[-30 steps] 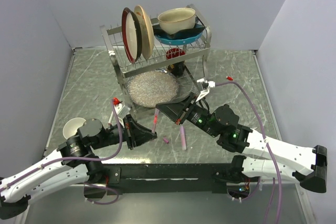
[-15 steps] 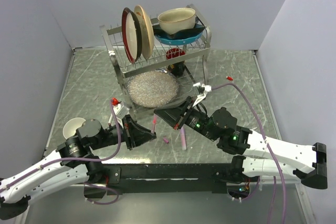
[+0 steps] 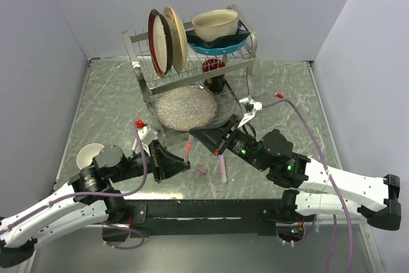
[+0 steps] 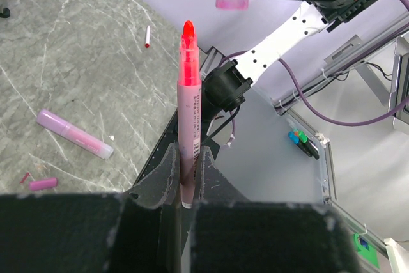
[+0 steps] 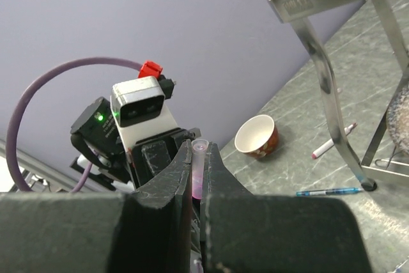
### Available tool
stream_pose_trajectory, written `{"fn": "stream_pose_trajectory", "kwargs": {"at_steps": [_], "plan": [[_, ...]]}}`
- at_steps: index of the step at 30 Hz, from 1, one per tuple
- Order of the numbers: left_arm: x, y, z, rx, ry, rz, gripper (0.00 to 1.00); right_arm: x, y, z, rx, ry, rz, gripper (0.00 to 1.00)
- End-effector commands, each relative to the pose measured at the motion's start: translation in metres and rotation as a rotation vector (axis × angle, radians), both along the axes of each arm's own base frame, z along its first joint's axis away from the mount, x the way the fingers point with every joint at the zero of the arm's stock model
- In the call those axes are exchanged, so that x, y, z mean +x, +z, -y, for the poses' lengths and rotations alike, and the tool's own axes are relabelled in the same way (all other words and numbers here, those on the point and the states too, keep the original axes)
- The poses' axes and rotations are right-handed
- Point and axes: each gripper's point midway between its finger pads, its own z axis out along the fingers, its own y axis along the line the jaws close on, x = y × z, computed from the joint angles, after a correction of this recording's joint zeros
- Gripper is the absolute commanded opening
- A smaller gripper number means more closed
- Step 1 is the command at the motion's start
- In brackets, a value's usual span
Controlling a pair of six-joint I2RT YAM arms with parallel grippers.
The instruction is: Insert the pens into the pen caps
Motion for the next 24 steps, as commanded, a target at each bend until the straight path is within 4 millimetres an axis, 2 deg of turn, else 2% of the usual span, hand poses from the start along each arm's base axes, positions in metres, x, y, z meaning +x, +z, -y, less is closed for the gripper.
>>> {"fn": "stream_pose_trajectory", "kwargs": {"at_steps": [1, 10, 18, 24], "plan": [[-0.005, 0.023, -0.001, -0.07, -0.02, 0.034, 0.01, 0.008, 0.029, 0.007, 0.038, -0.062, 0.054, 0.0], [-0.005, 0.03, -0.002, -0.08, -0.018, 0.049, 0.01, 0.008, 0.02, 0.001, 0.005, -0.048, 0.046, 0.0], [-0.002, 0.028, -0.002, -0.071, -0.009, 0.048, 0.01, 0.004, 0.013, 0.0, 0.005, -0.024, 0.026, 0.0], [-0.002, 0.029, -0.002, -0.076, -0.007, 0.048, 0.01, -0.001, -0.001, 0.002, -0.012, -0.01, 0.001, 0.0]]}}
